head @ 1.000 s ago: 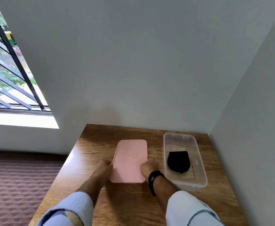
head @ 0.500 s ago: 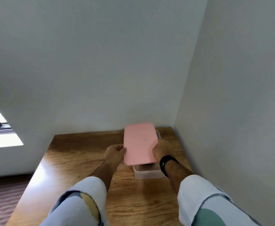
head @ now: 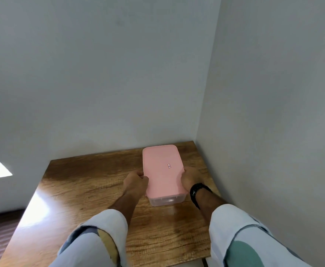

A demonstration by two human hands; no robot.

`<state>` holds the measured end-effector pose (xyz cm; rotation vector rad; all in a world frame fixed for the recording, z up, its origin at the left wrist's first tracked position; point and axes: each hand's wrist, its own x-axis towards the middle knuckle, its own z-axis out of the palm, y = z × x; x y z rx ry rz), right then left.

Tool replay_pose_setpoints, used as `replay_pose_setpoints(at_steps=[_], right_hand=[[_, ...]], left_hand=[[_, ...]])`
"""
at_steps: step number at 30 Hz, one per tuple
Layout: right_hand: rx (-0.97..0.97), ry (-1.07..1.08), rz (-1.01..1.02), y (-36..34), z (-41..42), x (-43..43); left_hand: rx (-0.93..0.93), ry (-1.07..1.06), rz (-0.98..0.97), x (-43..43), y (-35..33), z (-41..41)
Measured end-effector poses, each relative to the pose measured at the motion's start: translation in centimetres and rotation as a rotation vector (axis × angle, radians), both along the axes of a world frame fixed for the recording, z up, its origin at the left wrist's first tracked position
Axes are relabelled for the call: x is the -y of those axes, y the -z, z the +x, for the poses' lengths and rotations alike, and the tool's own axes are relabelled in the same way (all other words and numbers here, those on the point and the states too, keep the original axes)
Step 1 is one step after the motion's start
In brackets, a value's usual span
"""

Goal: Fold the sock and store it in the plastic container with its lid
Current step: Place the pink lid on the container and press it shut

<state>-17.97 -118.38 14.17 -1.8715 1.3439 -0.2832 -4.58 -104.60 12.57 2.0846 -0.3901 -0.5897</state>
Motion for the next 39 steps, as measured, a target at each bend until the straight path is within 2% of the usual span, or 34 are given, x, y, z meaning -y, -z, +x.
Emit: replay_pose_setpoints(at_steps=[8, 12, 16, 21, 28, 30, 34, 37, 39], right_hand=[[0.1, 0.076, 0.137, 1.5, -1.2, 0.5], [0.236, 0.077, 0.21, -0.9, 0.9, 3.1], [0.315, 0.003, 0.39, -1.6, 2.1, 5.2], [0.292, -0.039, 0.464, 0.3, 0.7, 4.2], [0.196, -0.068, 0.527, 4.8, -2.8, 1.7], [0.175, -0.097, 0.454, 4.8, -3.0, 1.4], [0.012, -0.044, 0.053, 5.8, -2.3, 0.5], [-0.02, 0.042, -0.052, 7.1, -2.6, -0.3], [-0.047, 0.021, -0.07, 7.4, -3.0, 0.1]], left_hand=[[-0.048, 0.015, -0.01, 0.6, 1.5, -0.8], [0.084, 0.094, 0.028, 3.4, -1.3, 2.0], [0.207, 0.18, 0.037, 4.7, -2.4, 3.3], [0.125, 0.058, 0.002, 3.2, 0.4, 0.9], [0.146, -0.036, 0.091, 0.5, 5.3, -3.5], [0.17, -0.039, 0.115, 0.6, 5.8, -3.7], [0.216, -0.025, 0.145, 1.6, 5.8, -3.5], [0.187, 0.011, 0.183, 2.1, 6.1, -3.6], [0.173, 0.025, 0.197, 2.3, 6.4, -3.8]])
